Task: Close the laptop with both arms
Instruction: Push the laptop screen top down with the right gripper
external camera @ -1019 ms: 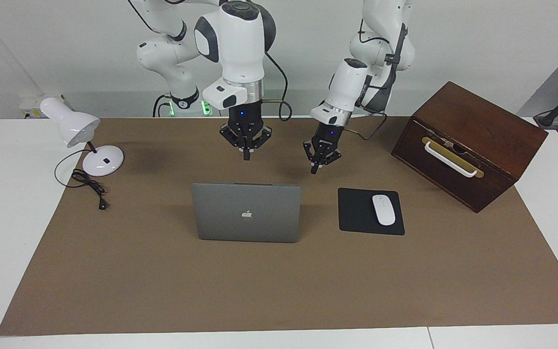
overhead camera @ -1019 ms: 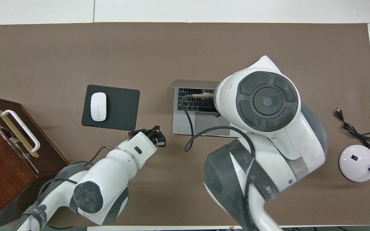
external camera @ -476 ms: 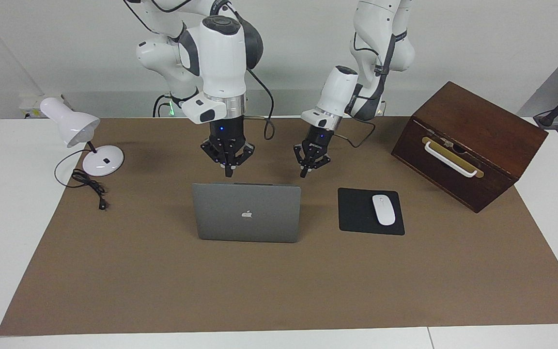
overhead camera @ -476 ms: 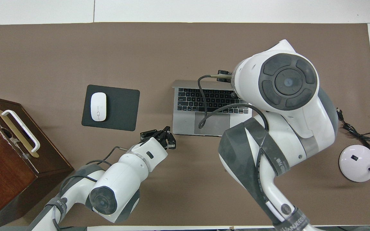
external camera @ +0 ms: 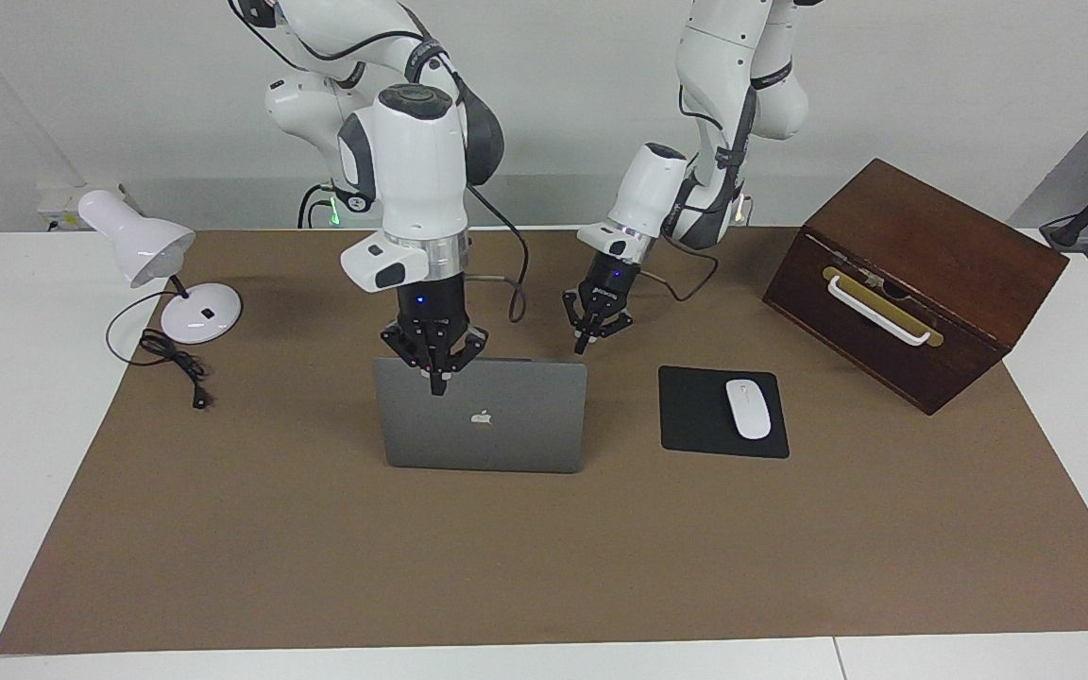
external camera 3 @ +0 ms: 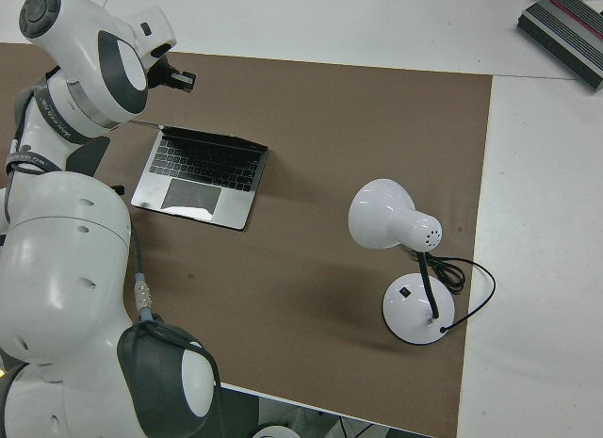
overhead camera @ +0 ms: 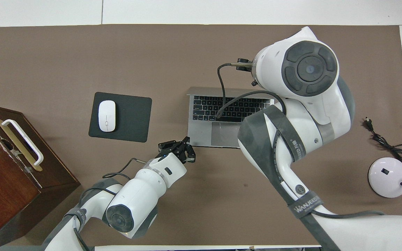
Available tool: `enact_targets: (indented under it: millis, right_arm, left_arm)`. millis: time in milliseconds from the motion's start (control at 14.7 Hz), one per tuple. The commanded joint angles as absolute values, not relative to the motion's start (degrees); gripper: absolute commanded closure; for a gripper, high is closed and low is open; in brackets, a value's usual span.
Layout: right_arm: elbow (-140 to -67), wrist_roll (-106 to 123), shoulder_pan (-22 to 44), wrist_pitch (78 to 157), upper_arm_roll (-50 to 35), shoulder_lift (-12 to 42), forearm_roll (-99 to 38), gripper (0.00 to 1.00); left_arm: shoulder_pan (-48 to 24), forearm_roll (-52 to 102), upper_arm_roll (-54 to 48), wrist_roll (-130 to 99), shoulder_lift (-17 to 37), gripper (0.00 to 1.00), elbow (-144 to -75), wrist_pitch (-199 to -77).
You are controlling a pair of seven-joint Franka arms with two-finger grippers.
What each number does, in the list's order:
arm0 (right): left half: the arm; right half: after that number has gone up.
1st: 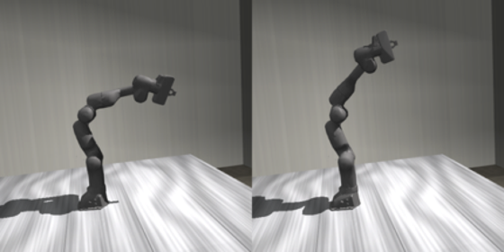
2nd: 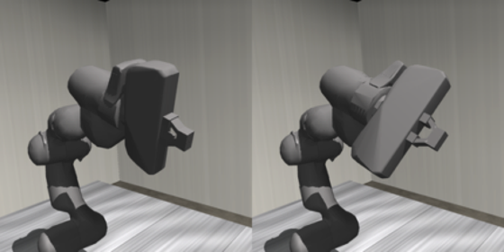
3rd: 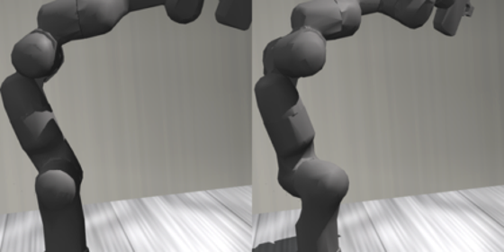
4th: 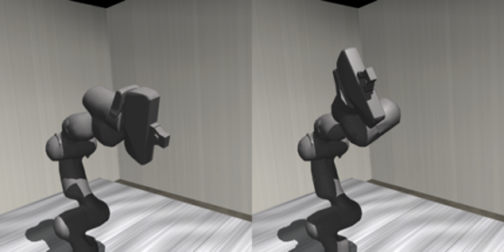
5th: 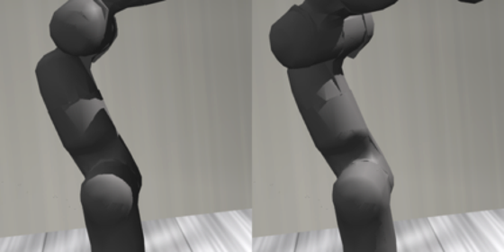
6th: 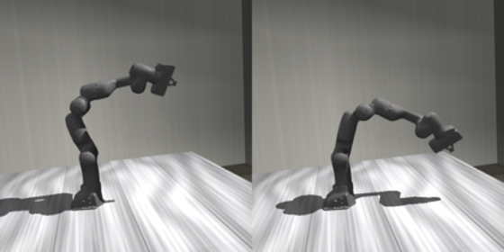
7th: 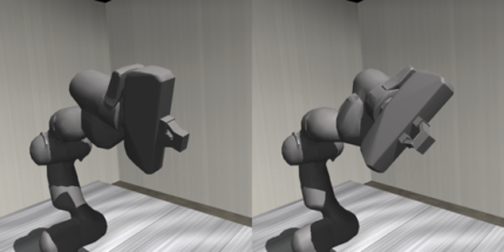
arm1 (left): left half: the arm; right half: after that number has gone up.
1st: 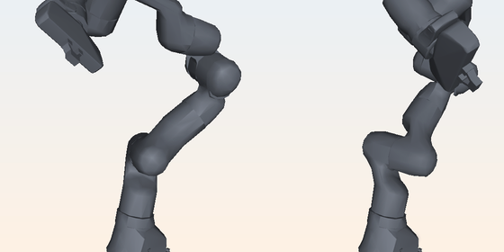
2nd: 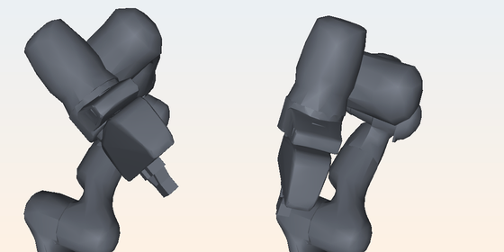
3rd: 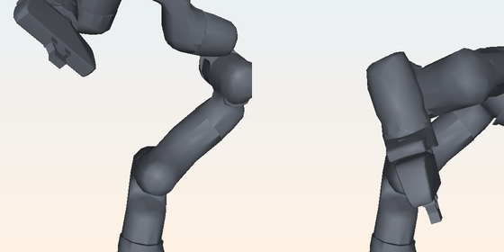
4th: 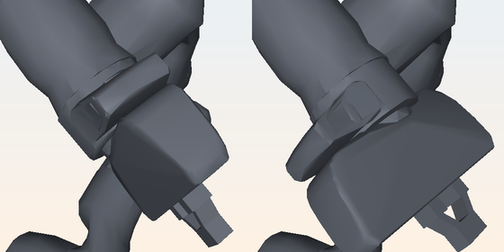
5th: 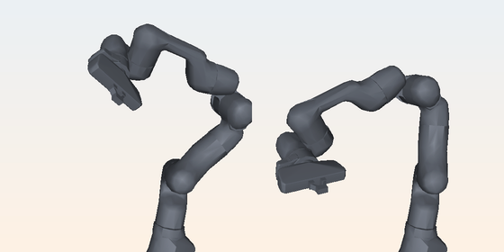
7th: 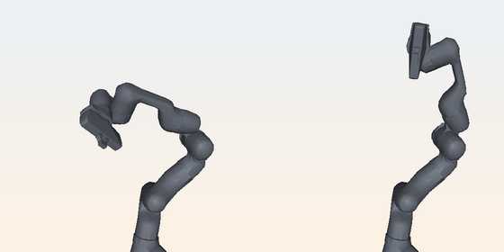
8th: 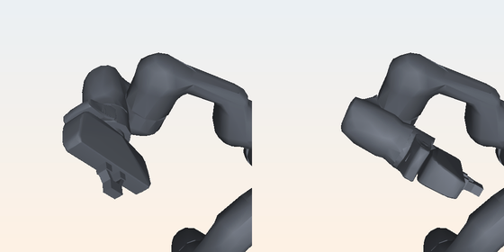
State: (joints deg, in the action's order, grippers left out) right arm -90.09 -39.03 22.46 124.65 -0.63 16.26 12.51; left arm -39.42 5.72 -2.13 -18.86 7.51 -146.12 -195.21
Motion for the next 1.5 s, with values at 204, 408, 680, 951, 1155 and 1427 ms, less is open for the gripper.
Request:
enact_targets:
  millis: [204,408,680,951,1155,1427]
  right_arm:
    - [-86.8,-39.3,23.3,125.5,-1.1,19.5,12.8,1.00]
    - [-86.8,-39.4,23.7,125.3,-1.1,19.8,12.4,1.00]
    - [-86.8,-41.1,25.0,125.0,-1.1,20.6,12.3,1.00]
    - [-86.9,-41.1,25.0,124.6,-1.1,20.8,11.1,1.00]
    - [-87.6,-41.0,24.9,124.5,-1.1,20.8,10.5,1.00]
    - [-88.0,-40.7,24.7,124.4,-1.1,20.8,10.4,1.00]
  left_arm:
    - [-40.9,6.5,-1.2,-15.1,12.7,1.00,-144.3,-200.6]
    - [-41.4,6.6,-1.1,-15.1,14.6,1.00,-142.5,-200.6]
    - [-42.1,6.9,-1.1,-15.1,16.0,1.00,-140.9,-200.6]
    - [-42.1,6.5,-1.1,-14.1,16.2,1.00,-141.4,-200.6]
    - [-42.3,6.4,-1.1,-11.8,16.2,1.00,-142.1,-200.6]
    - [-42.2,6.4,-1.1,-8.6,16.2,1.00,-143.8,-200.7]
